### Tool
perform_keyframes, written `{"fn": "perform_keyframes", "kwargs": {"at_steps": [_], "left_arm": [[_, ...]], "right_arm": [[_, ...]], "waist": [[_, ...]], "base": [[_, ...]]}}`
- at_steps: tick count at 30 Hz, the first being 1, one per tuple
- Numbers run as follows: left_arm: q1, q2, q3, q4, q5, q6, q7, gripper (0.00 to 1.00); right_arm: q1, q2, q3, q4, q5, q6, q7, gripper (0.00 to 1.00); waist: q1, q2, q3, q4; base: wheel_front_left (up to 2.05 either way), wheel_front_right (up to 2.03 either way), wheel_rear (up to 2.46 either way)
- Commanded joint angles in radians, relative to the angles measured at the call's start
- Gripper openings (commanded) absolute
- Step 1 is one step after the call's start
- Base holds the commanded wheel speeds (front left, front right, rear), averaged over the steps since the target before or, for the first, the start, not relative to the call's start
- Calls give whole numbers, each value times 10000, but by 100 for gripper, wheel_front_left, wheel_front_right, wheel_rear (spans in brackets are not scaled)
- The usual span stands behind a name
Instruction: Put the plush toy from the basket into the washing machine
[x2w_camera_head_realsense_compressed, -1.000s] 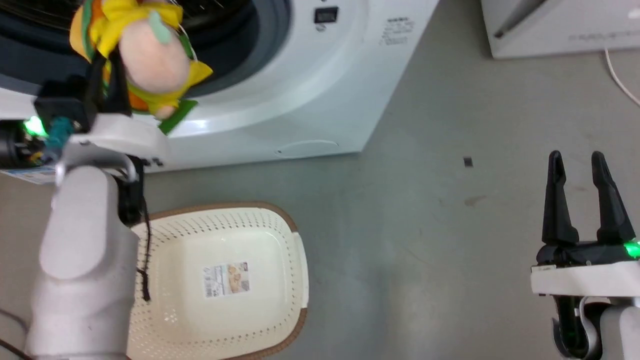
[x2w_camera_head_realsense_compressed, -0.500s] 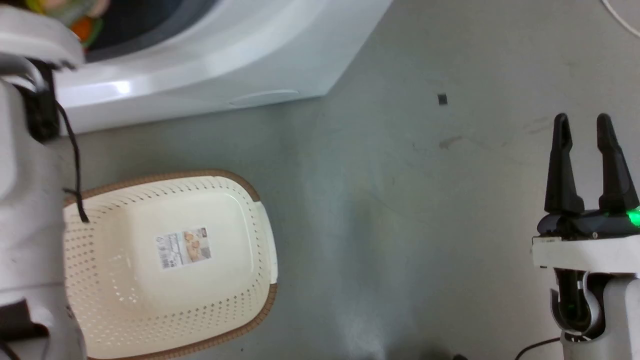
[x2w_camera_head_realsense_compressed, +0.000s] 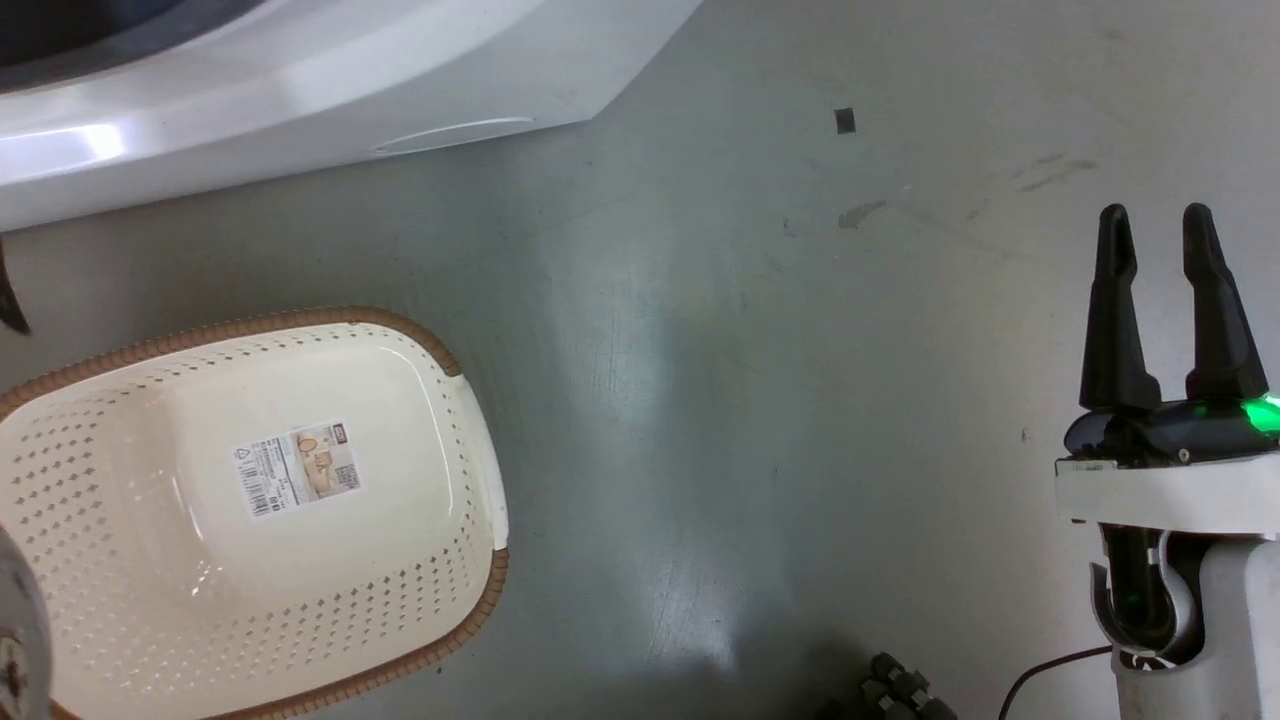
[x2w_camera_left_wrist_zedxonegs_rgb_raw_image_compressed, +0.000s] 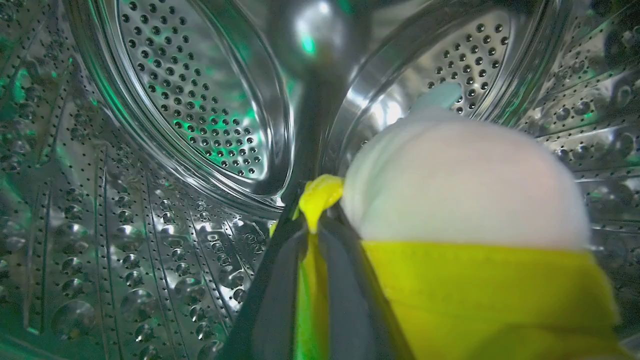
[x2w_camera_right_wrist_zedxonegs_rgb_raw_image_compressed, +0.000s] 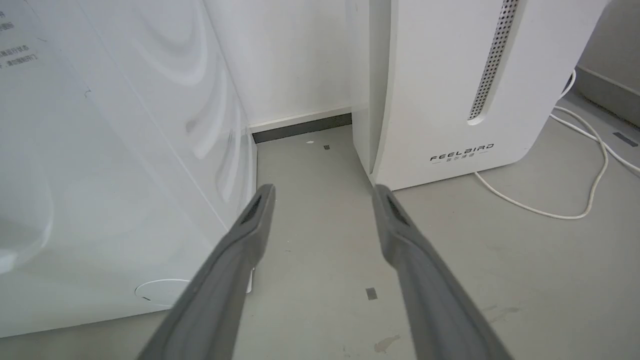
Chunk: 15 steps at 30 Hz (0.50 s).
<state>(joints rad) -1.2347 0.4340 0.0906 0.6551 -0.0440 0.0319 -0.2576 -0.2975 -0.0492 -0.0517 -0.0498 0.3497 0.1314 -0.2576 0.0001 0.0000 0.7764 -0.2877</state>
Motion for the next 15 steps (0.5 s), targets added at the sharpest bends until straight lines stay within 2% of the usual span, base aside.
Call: {"fn": "perform_keyframes", "kwargs": {"at_steps": [1, 9, 10, 11, 15], "left_arm": [[-237, 141, -2, 168, 100, -15, -42, 0], [-1058, 386, -293, 787, 310, 15, -42, 0], [-1106, 393, -323, 841, 328, 39, -42, 36], [-1133, 405, -373, 873, 380, 90, -42, 100], [-1088, 371, -518, 1215, 392, 64, -42, 100]], "right_arm": [[-253, -10, 49, -49, 85, -7, -42, 100], [-317, -10, 163, -88, 117, -7, -42, 100], [-313, -10, 167, -89, 117, -7, -42, 100], [-307, -10, 175, -83, 117, -7, -42, 100], [-272, -10, 196, -28, 121, -7, -42, 100]], "waist": [[-1, 0, 71, -55], [-1, 0, 268, -173], [-1, 0, 276, -172], [-1, 0, 278, -171], [-1, 0, 197, -137]], "base": [[0, 0, 0], [0, 0, 0], [0, 0, 0], [0, 0, 0], [0, 0, 0]]}}
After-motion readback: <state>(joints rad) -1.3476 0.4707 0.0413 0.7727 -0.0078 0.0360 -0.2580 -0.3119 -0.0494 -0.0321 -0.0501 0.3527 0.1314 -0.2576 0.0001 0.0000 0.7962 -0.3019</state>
